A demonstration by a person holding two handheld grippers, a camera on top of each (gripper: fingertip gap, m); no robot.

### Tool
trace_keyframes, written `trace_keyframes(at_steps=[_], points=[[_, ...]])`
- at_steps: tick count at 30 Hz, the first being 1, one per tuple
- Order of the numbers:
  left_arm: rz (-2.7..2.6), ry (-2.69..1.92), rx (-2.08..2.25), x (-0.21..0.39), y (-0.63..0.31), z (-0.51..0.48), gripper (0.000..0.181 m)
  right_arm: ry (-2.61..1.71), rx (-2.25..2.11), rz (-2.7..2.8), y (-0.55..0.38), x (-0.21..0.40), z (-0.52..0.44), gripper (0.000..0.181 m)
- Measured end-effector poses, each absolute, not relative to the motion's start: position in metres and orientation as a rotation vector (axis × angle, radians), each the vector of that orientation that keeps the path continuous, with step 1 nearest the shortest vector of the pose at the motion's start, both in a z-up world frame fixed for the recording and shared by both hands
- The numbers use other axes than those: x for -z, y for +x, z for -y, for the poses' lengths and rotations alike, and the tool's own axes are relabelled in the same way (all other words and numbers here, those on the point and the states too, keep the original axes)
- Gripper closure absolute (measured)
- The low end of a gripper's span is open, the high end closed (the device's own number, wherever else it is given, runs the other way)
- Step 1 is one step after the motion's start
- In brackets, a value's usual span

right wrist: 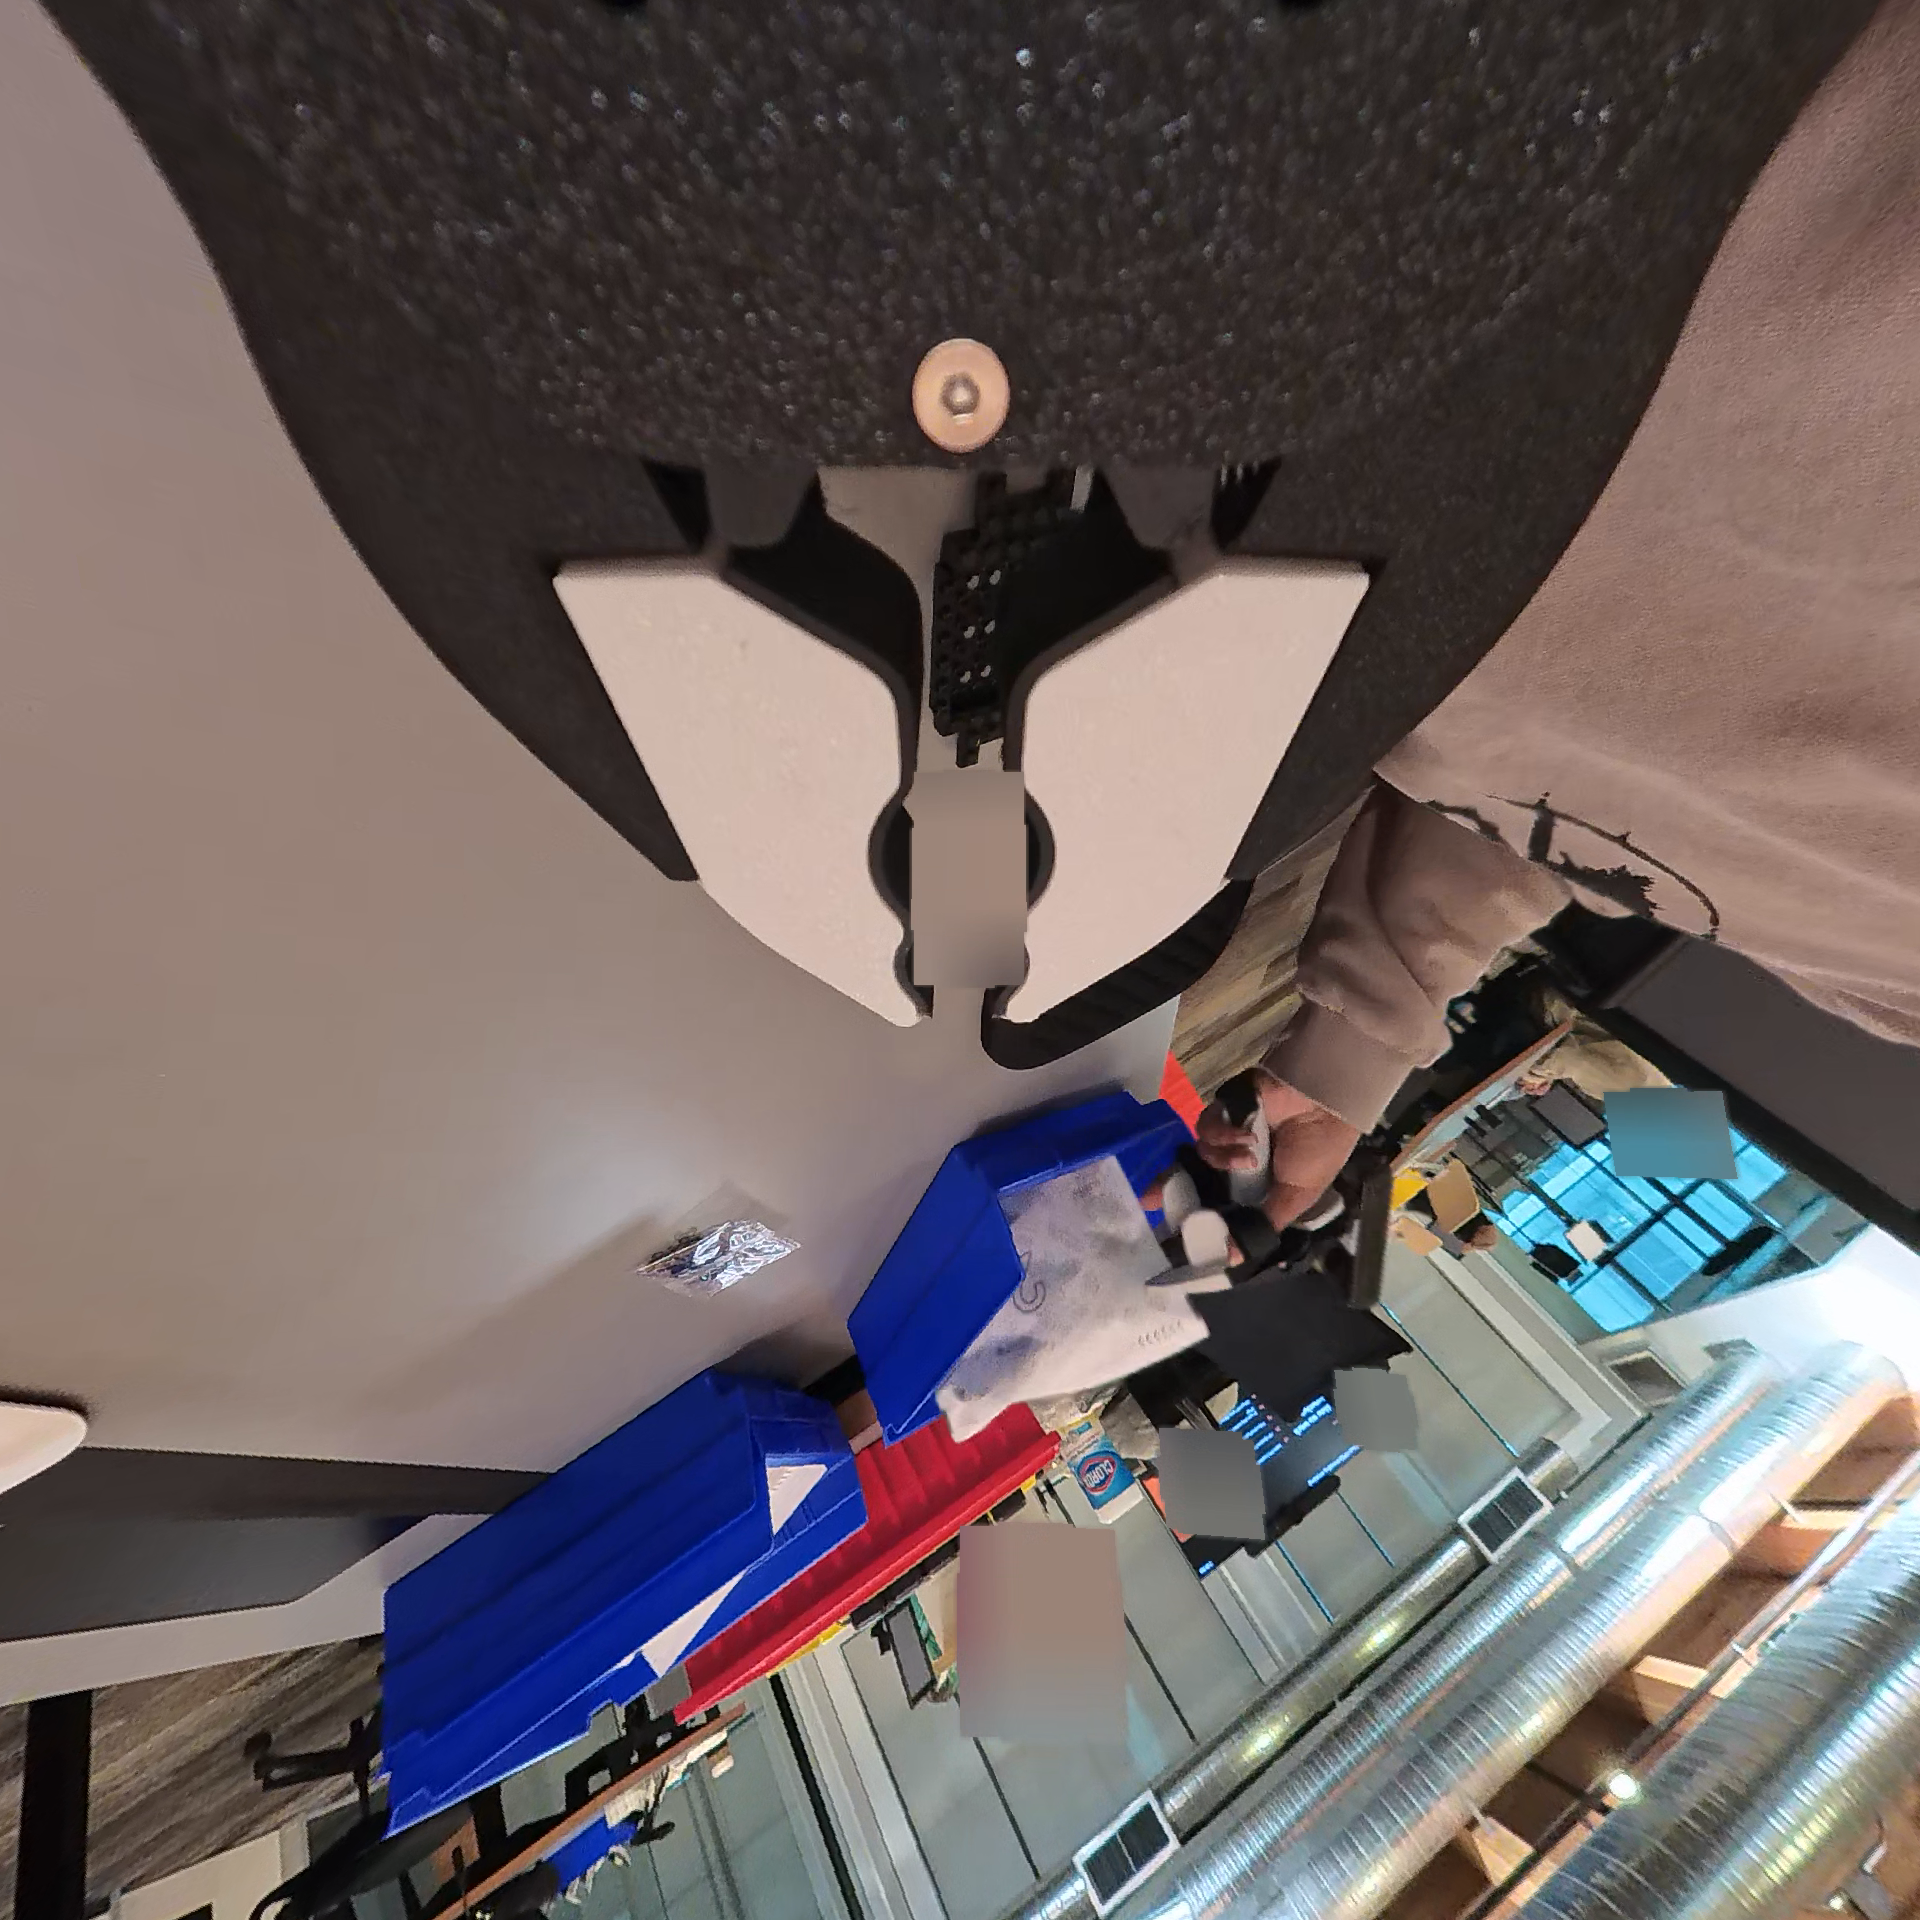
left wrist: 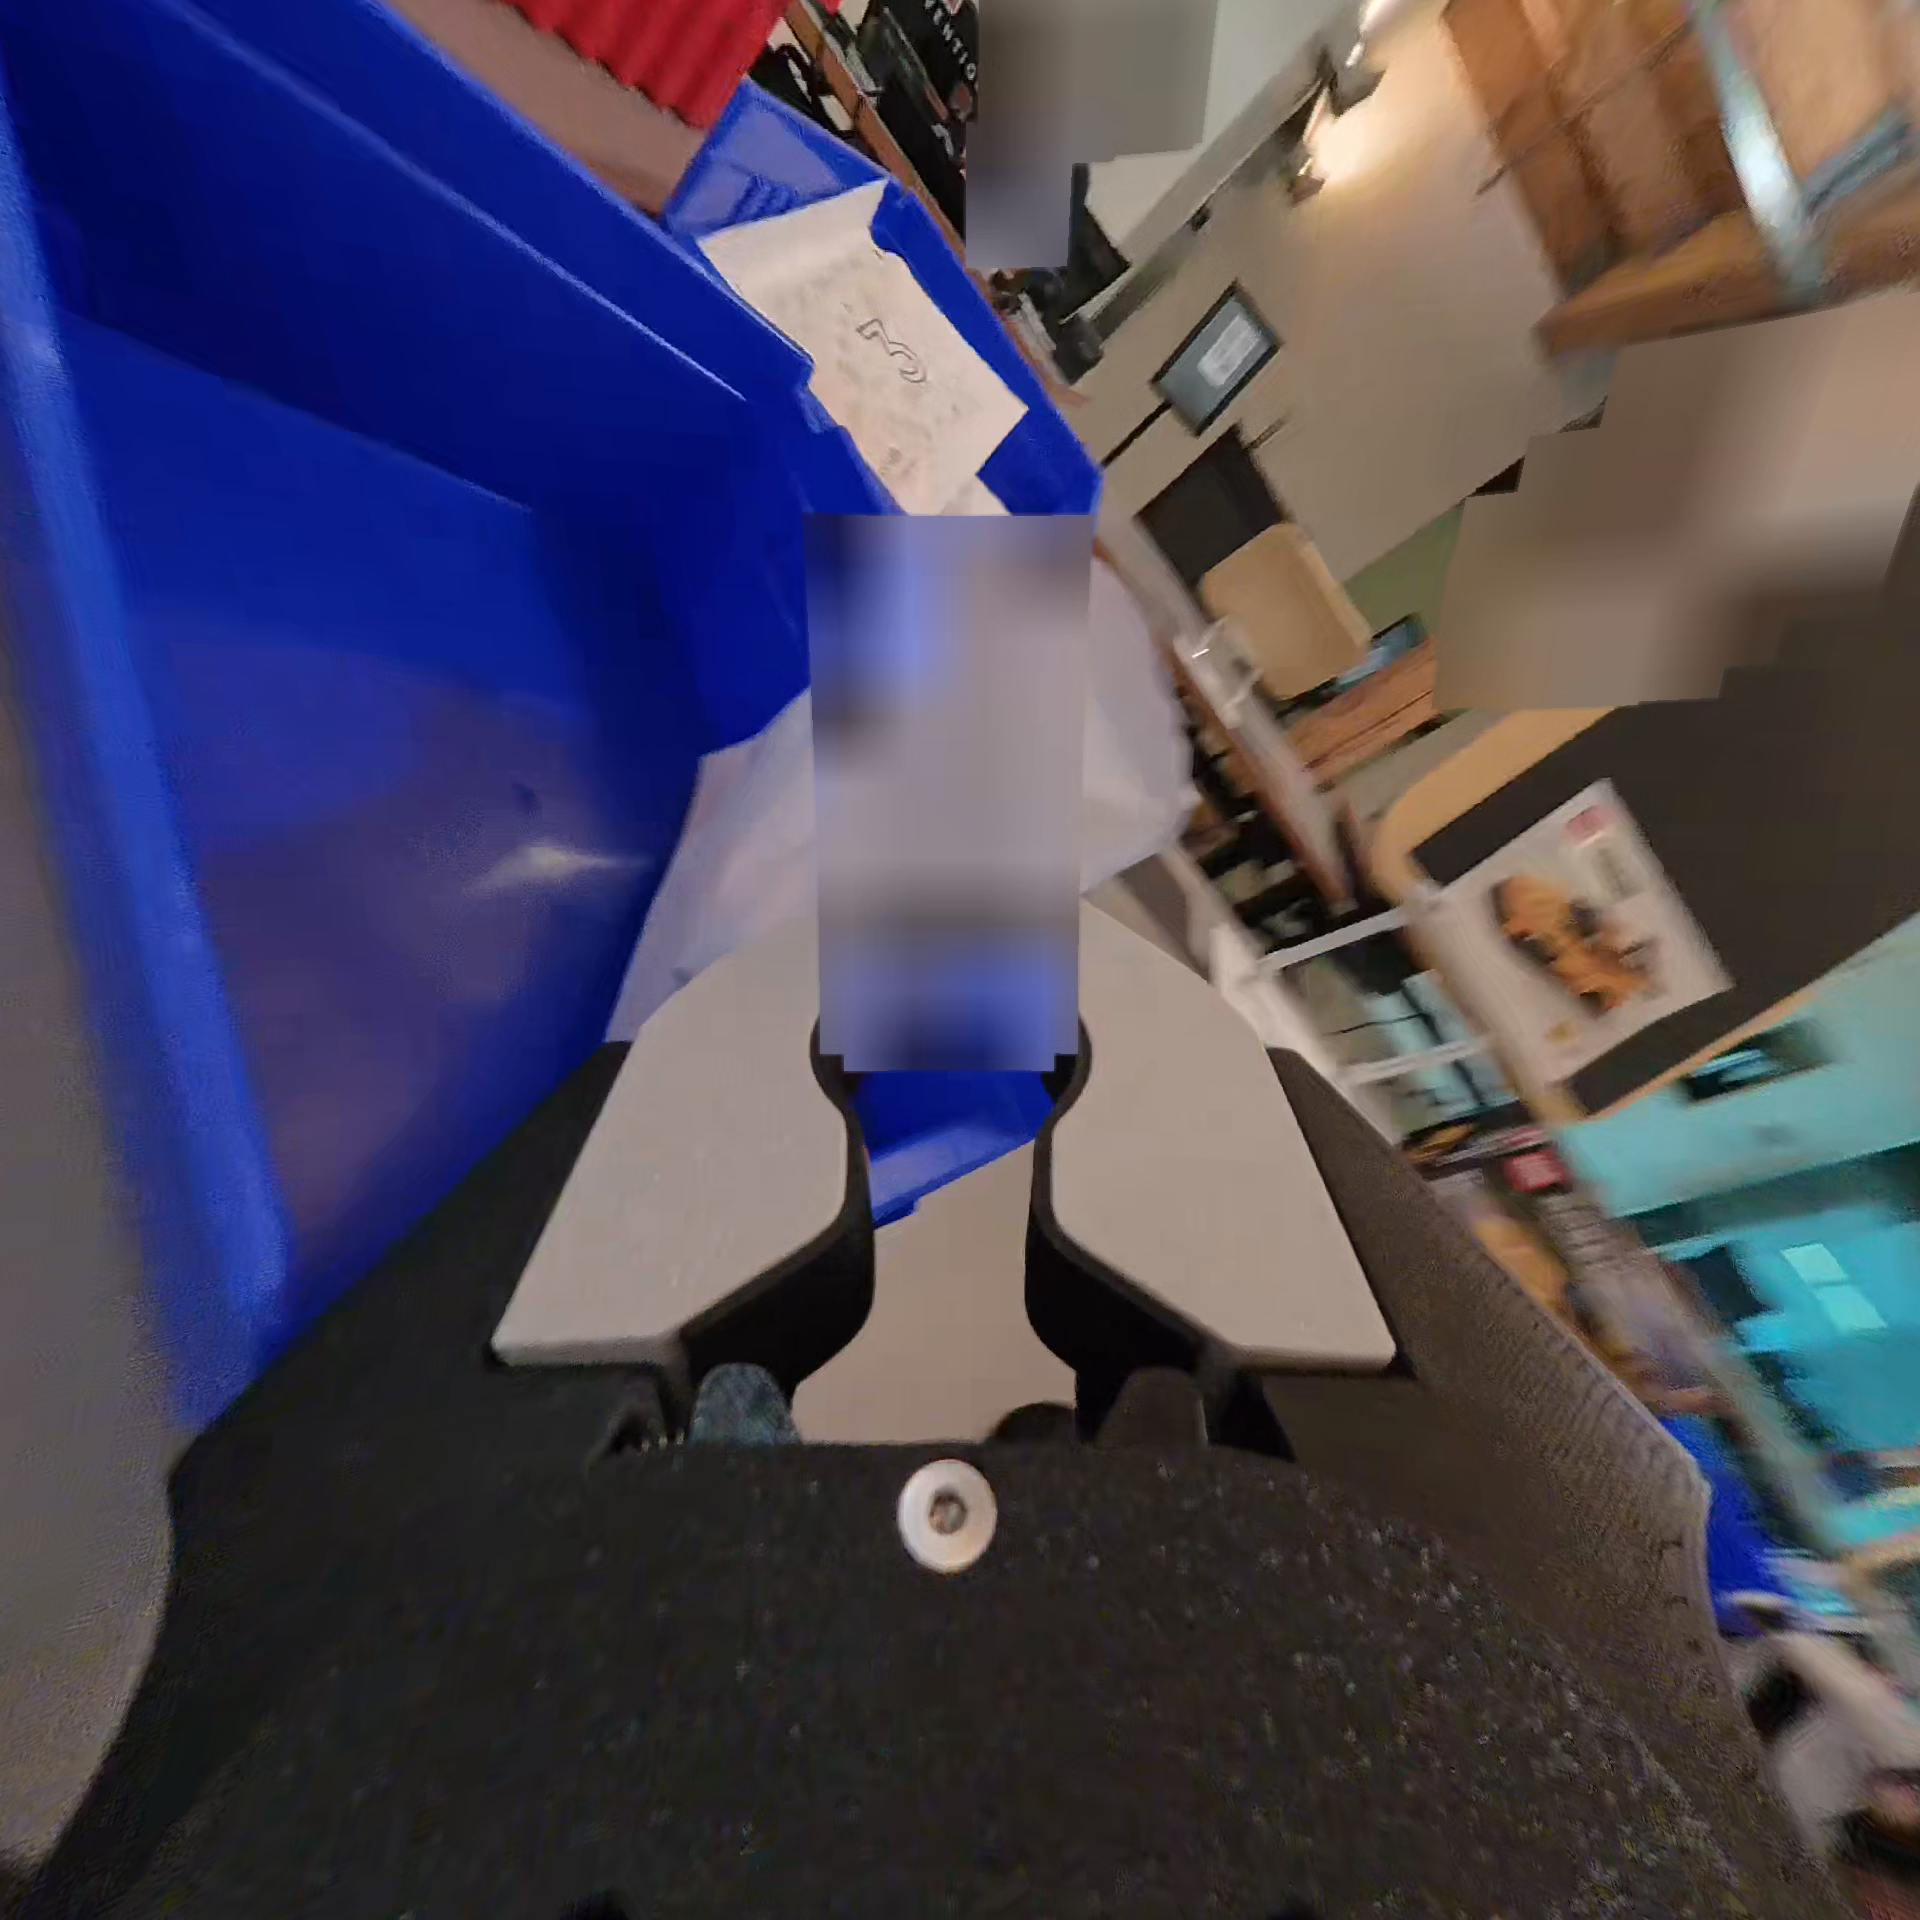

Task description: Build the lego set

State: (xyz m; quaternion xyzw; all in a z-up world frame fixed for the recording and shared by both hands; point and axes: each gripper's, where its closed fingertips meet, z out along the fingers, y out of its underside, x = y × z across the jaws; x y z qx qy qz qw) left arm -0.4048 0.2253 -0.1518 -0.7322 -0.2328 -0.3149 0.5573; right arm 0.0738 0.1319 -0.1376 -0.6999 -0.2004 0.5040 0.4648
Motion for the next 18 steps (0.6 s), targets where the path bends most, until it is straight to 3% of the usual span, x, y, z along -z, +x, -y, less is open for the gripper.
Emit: trace_keyframes(at_steps=[4, 12, 14, 18], points=[[0.371, -1.831, 0.393, 0.146, -0.419, -0.214, 0.151, -1.723, -1.249, 0.496, 0.072, 0.138, -0.133, 0.171], [0.153, -2.006, -0.111, 0.135, -0.467, -0.234, 0.177, -1.724, -1.246, 0.507, 0.070, 0.139, -0.130, 0.171], [0.270, -2.031, -0.017, 0.141, -0.485, -0.242, 0.180, -1.727, -1.238, 0.502, 0.072, 0.139, -0.131, 0.171], [0.673, -1.863, 0.647, 0.145, -0.495, -0.257, 0.181, -1.740, -1.237, 0.490, 0.074, 0.139, -0.131, 0.171]])
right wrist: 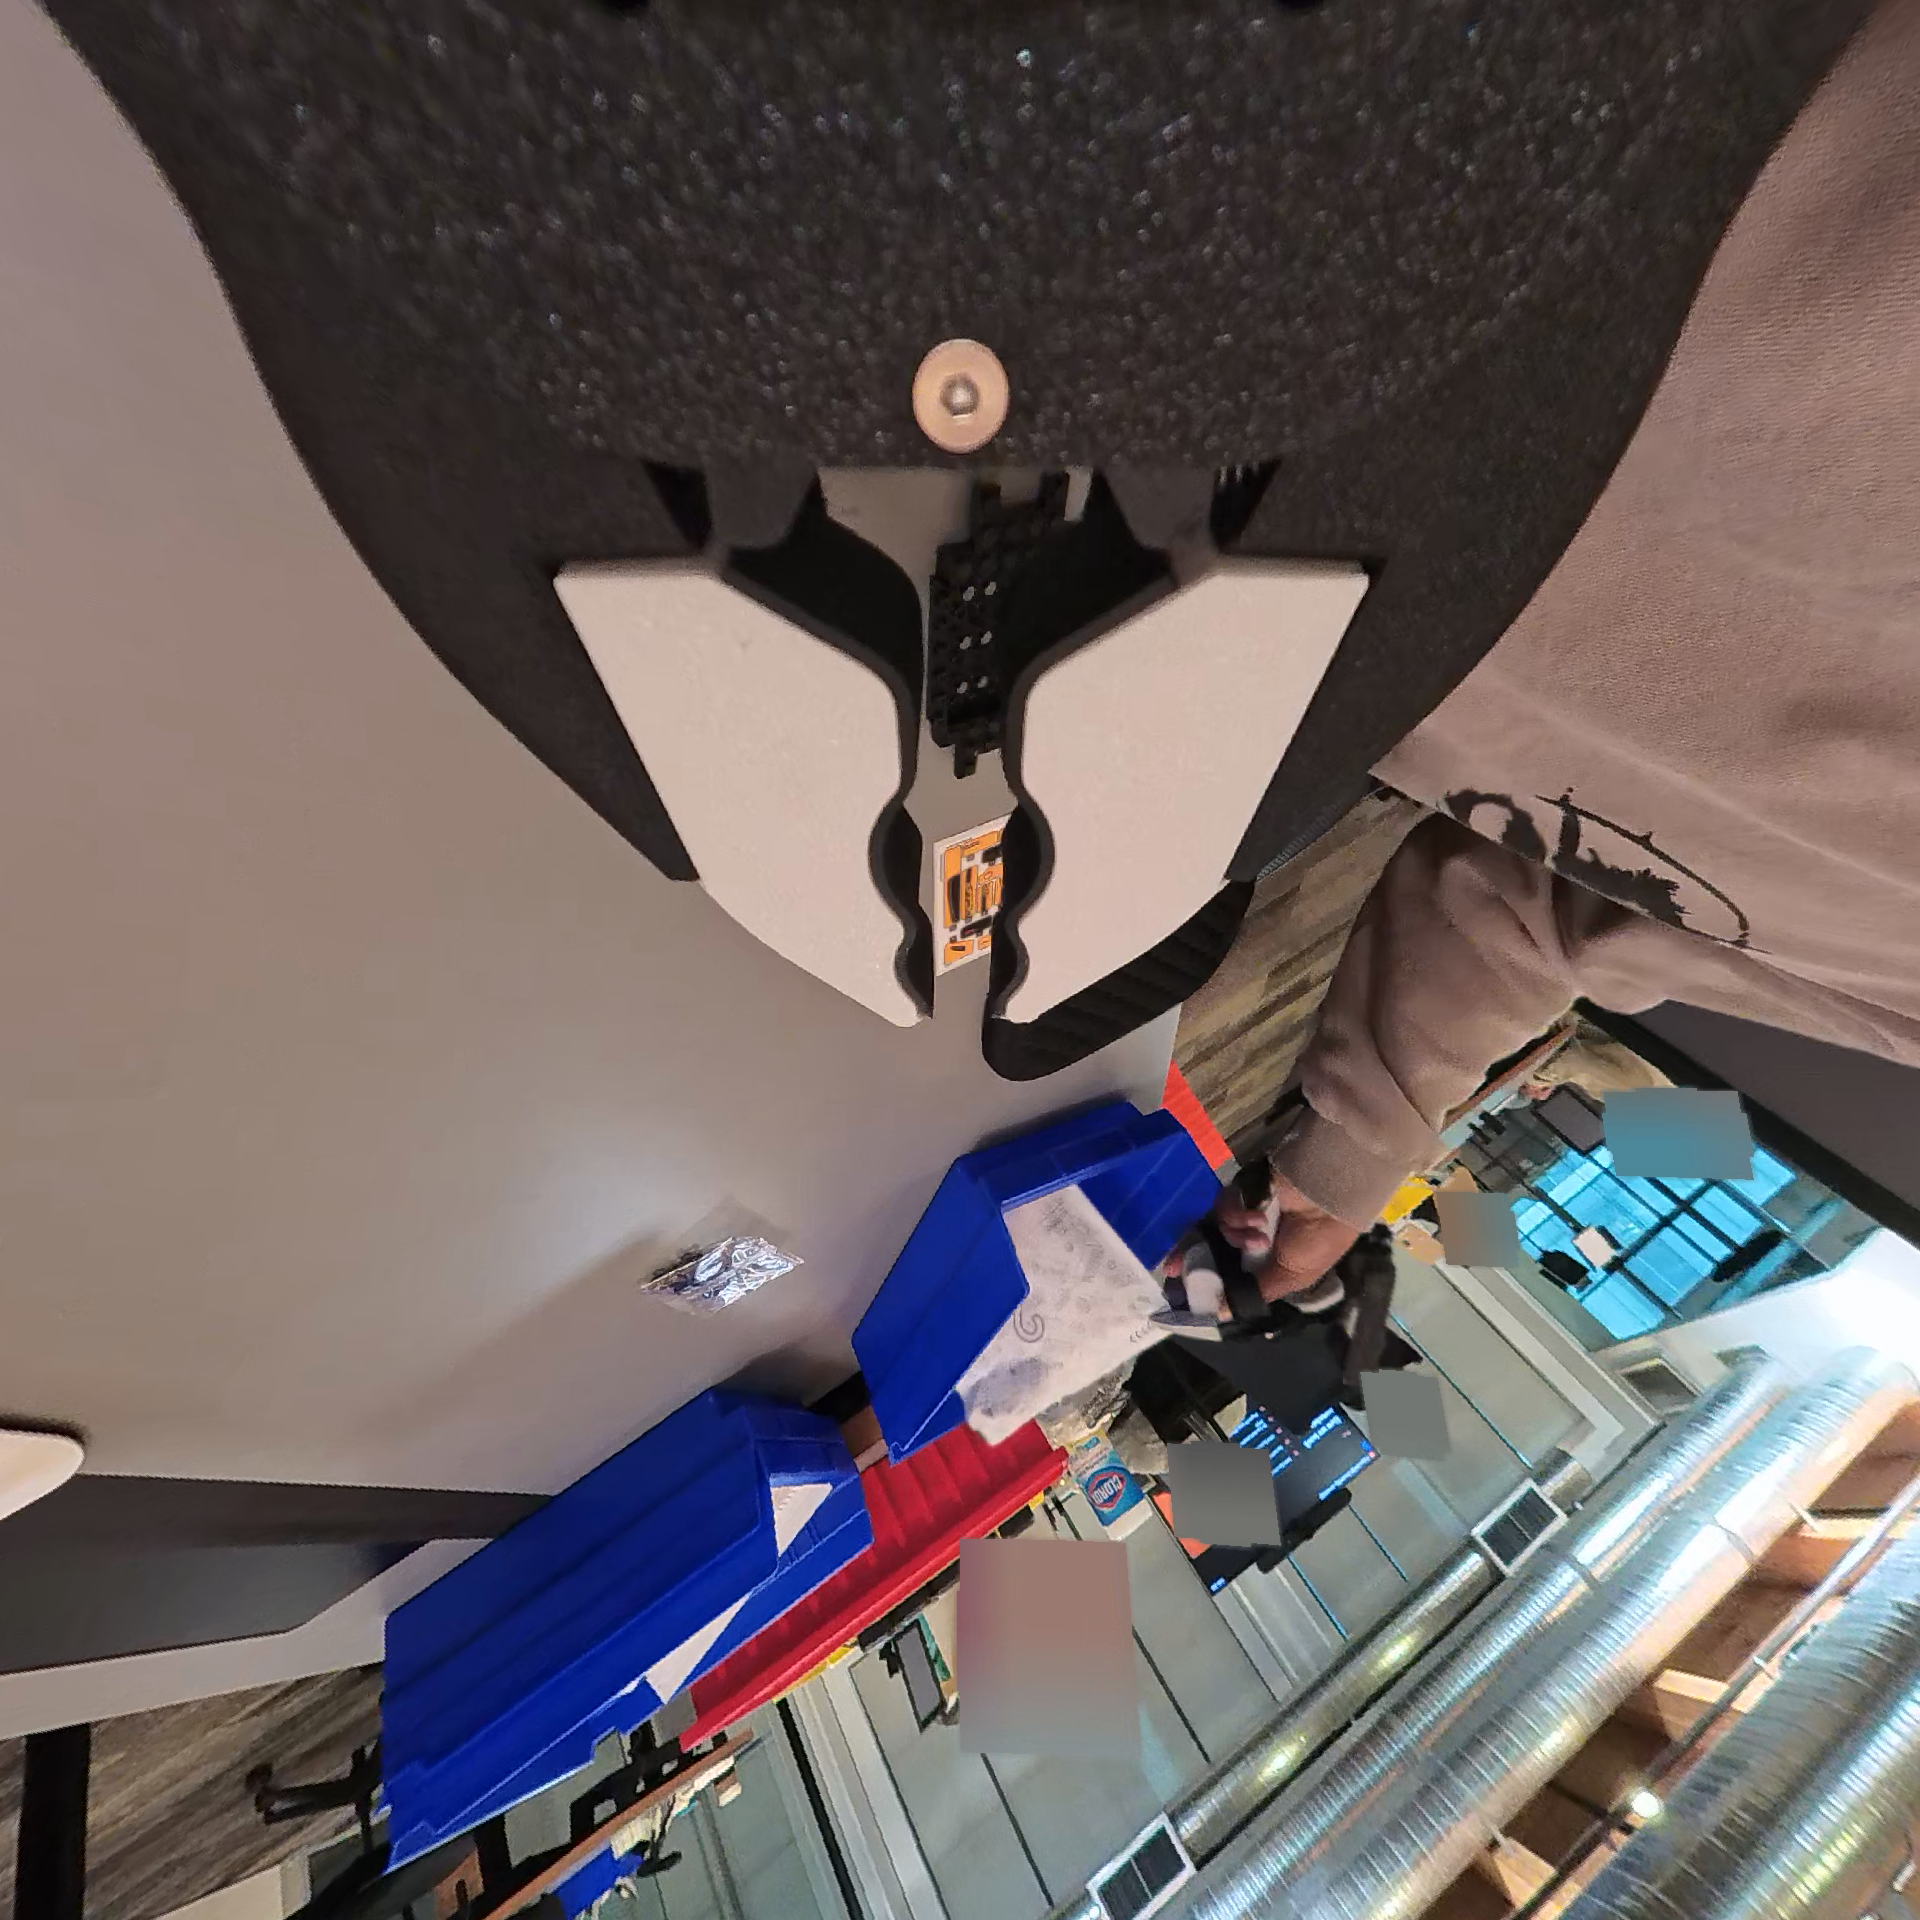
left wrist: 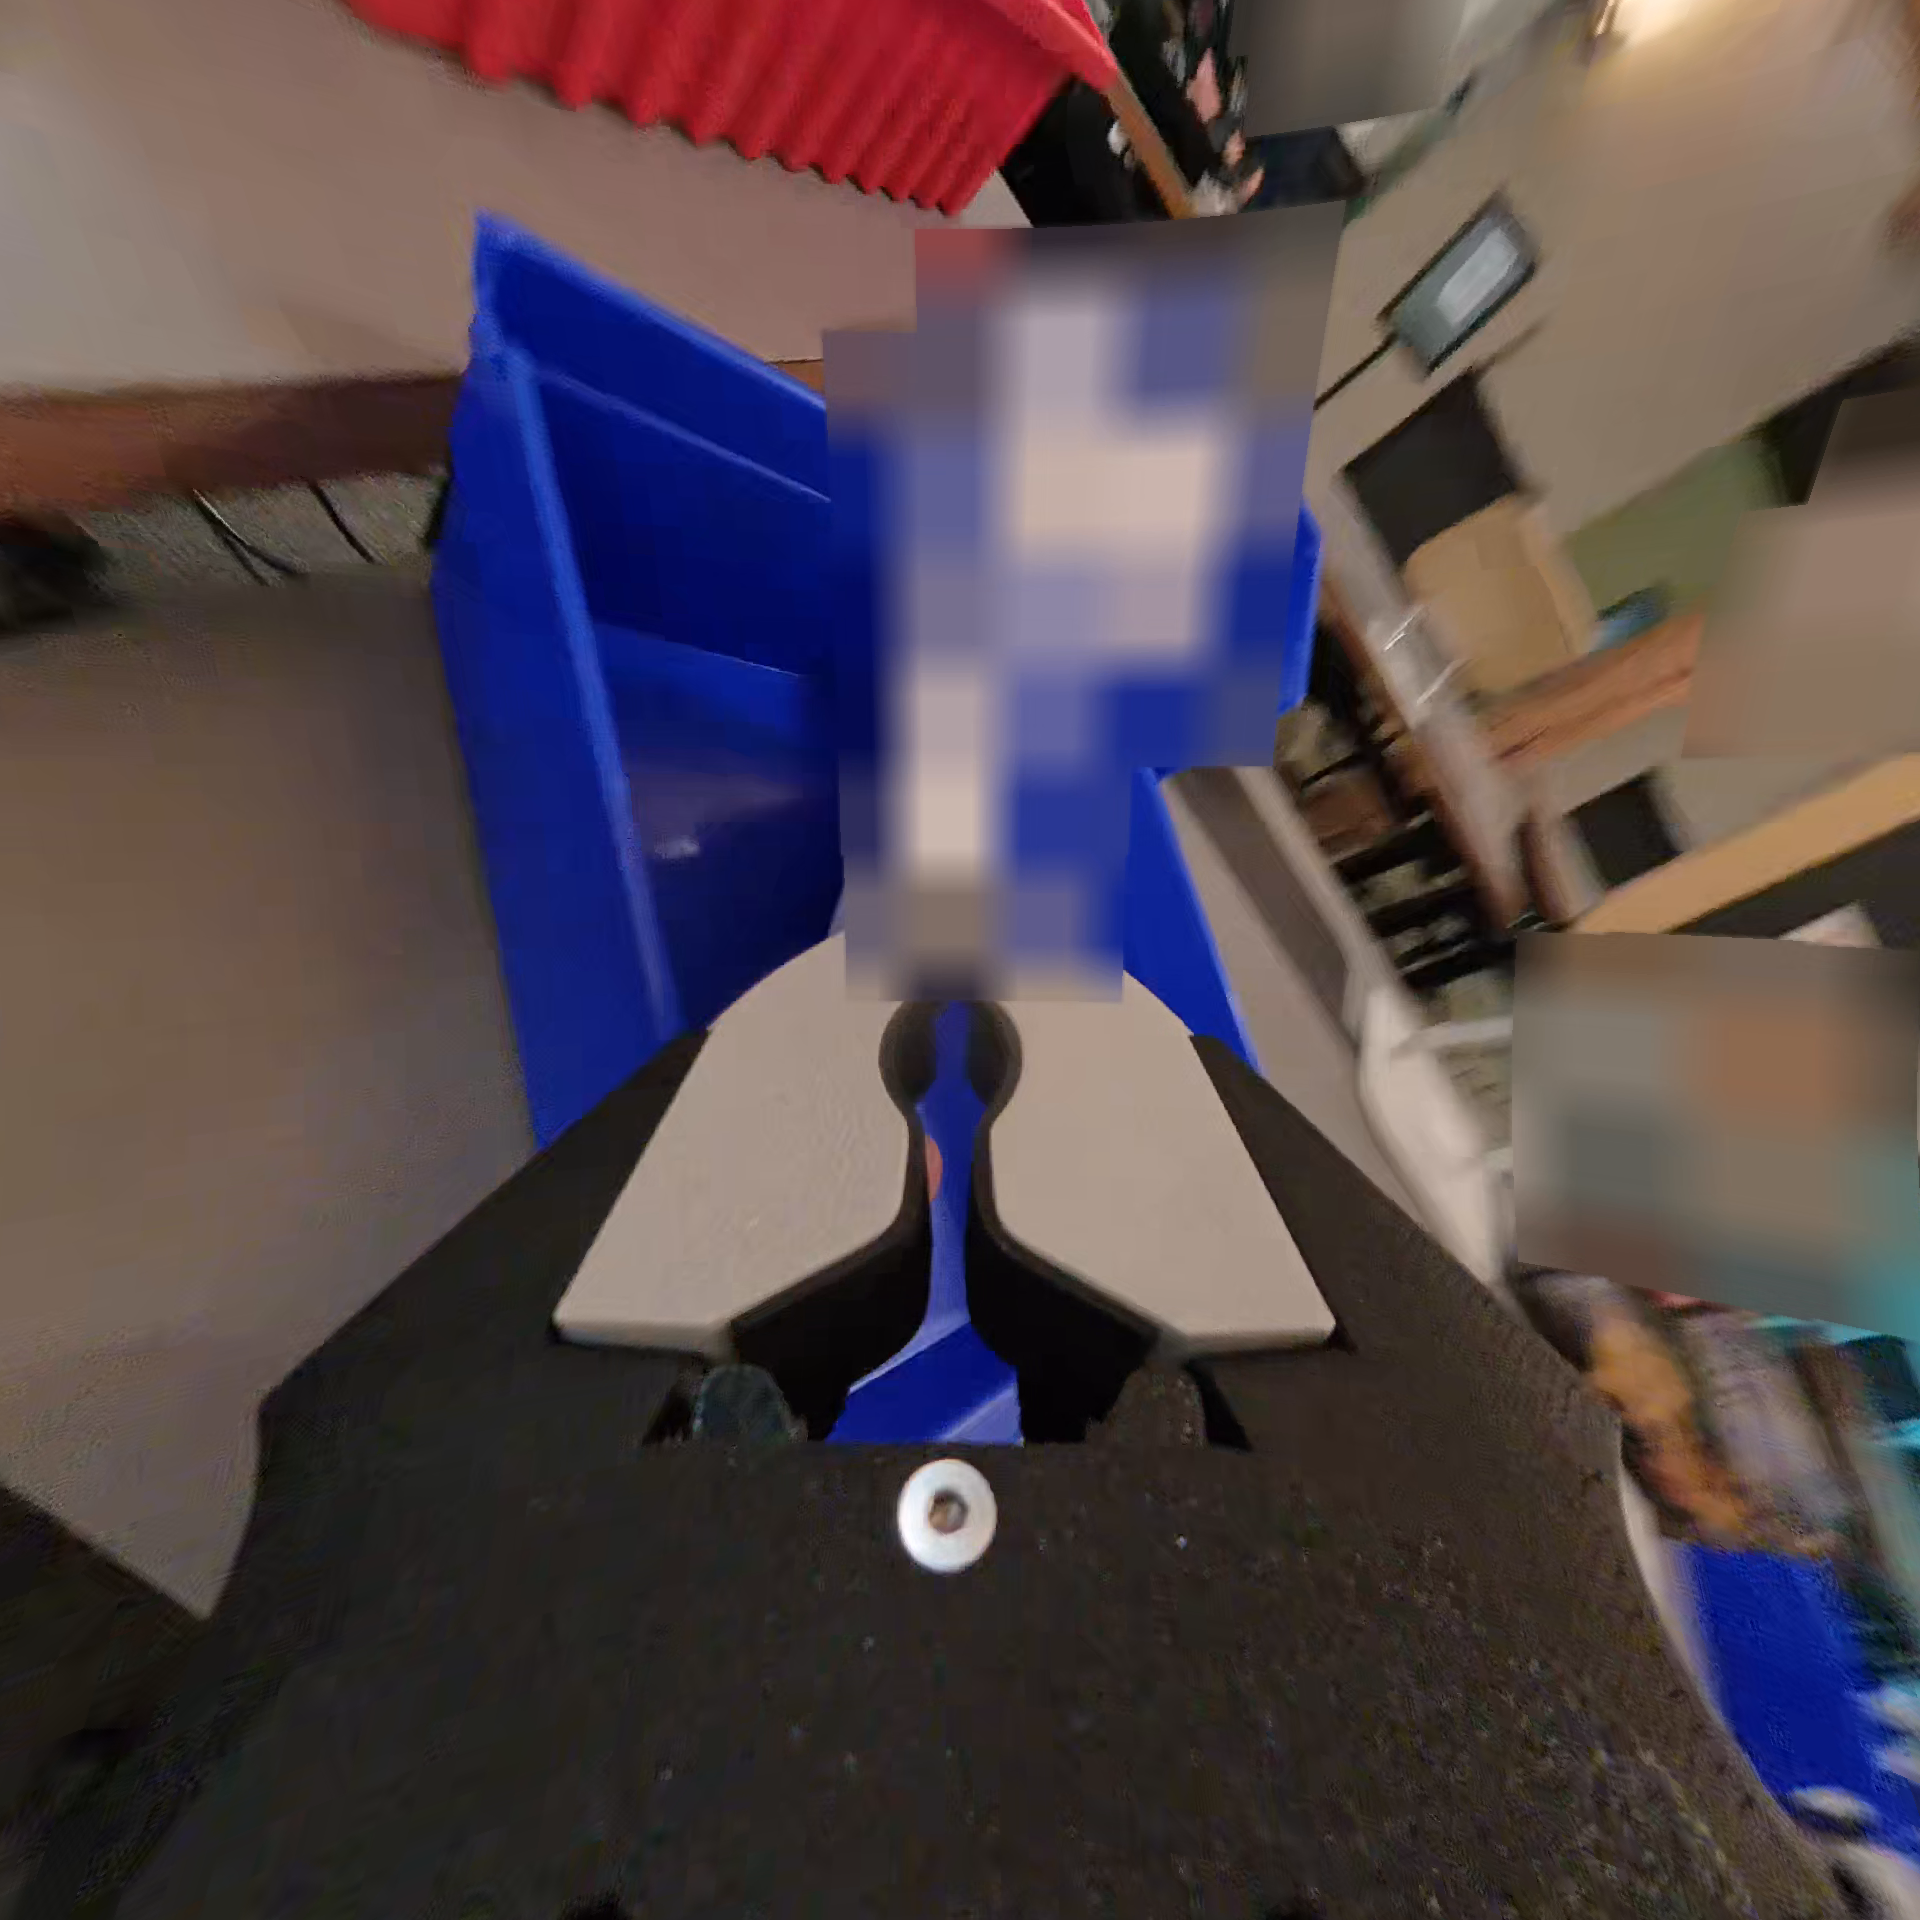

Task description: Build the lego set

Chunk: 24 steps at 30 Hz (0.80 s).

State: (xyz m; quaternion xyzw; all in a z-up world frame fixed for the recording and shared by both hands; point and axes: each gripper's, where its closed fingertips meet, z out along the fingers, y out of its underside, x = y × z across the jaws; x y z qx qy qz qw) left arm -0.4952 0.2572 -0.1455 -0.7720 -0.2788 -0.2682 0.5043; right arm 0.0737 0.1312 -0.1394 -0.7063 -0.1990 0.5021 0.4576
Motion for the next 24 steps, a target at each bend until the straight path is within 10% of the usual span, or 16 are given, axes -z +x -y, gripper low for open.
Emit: trace_keyframes(at_steps=[6, 12, 24], points=[[0.700, -1.906, 0.503, 0.152, -0.510, -0.248, 0.180, -1.752, -1.237, 0.475, 0.079, 0.142, -0.133, 0.171], [0.469, -2.031, 0.151, 0.142, -0.516, -0.235, 0.122, -1.767, -1.219, 0.488, 0.080, 0.145, -0.133, 0.171], [-0.275, -2.344, 0.036, 0.097, -0.449, -0.277, 0.116, -1.787, -1.199, 0.509, 0.076, 0.149, -0.133, 0.171]])
